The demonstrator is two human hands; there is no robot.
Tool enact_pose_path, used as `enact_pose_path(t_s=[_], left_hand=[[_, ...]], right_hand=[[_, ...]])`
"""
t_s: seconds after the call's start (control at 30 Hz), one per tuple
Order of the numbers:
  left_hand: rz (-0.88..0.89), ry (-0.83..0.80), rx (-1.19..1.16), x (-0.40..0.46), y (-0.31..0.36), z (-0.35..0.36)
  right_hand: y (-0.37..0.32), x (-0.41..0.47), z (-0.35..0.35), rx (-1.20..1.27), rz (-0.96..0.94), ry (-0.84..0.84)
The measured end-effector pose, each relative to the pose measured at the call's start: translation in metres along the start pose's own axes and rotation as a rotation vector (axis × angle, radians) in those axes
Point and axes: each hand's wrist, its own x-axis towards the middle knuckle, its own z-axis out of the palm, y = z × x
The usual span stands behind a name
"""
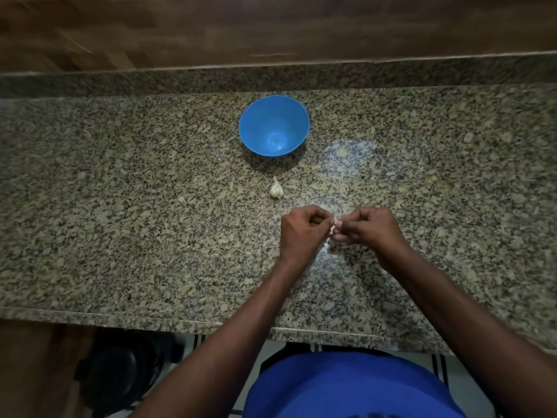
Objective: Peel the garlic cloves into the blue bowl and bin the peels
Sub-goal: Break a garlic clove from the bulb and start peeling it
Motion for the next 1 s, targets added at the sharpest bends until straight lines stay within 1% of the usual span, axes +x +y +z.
enact_pose_path(t_s=[0.07,0.17,0.23,0.3,0.4,0.53,0.6,0.67,0.73,0.8,0.87,0.9,0.93,1.0], left_hand=[[0.062,0.047,0.118,-0.001,0.003,0.006],[0.033,0.084,0.138,-0.003,0.007,0.012],[-0.043,0.073,0.055,-0.001,0.008,0.012],[-0.142,0.021,-0.06,0.001,0.011,0.009],[-0.267,-0.05,-0.209,0.003,0.014,0.008],[-0.421,-0.106,-0.346,0.004,0.02,0.009],[-0.45,-0.166,-0.41,0.008,0.021,0.005],[-0.432,-0.208,-0.458,0.009,0.022,0.002],[-0.41,-0.212,-0.501,0.009,0.022,0.001],[-0.395,-0.201,-0.518,0.007,0.022,0.0],[-0.365,-0.191,-0.52,0.006,0.021,-0.001],[-0.344,-0.19,-0.52,0.005,0.02,-0.002],[-0.319,-0.189,-0.519,0.004,0.019,-0.003],[-0.26,-0.189,-0.499,0.002,0.02,-0.005]], right_hand=[[0.0,-0.002,0.005,-0.055,-0.045,0.087],[0.001,-0.008,0.015,-0.289,-0.22,0.216],[0.001,-0.015,0.017,-0.418,-0.345,0.273],[0.004,-0.02,0.016,-0.552,-0.485,0.32],[0.01,-0.024,0.013,-0.683,-0.646,0.346],[0.013,-0.025,0.007,-0.792,-0.773,0.374],[0.014,-0.024,0.003,-0.823,-0.808,0.372],[0.014,-0.025,0.003,-0.819,-0.817,0.377],[0.013,-0.025,0.004,-0.725,-0.774,0.386],[0.01,-0.025,0.006,-0.533,-0.632,0.379],[0.01,-0.023,0.005,-0.343,-0.47,0.328],[0.01,-0.024,0.004,-0.276,-0.423,0.298],[0.01,-0.024,0.004,-0.245,-0.404,0.274],[0.009,-0.024,0.003,-0.325,-0.411,0.246]])
